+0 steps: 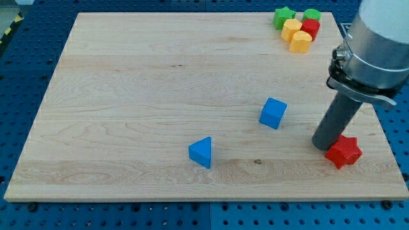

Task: Move the blue cube to the top left of the red star

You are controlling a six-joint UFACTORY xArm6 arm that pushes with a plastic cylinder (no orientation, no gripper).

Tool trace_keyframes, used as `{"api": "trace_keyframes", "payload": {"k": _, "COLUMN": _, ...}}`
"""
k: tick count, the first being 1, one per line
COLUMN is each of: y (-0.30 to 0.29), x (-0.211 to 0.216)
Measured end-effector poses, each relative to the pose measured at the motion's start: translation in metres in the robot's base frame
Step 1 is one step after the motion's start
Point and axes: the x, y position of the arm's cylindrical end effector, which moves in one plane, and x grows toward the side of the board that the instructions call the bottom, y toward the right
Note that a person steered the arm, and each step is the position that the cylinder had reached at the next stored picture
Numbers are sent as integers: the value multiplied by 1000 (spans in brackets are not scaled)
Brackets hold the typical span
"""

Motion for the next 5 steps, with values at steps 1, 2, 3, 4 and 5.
{"api": "trace_keyframes", "payload": {"k": 1, "y": 4, "x": 3}}
{"api": "trace_keyframes", "payload": {"k": 2, "y": -29, "x": 3}}
{"api": "trace_keyframes", "payload": {"k": 3, "y": -83, "x": -2}}
{"api": "trace_keyframes", "payload": {"k": 4, "y": -134, "x": -41}}
{"api": "trace_keyframes", "payload": {"k": 5, "y": -130, "x": -66}}
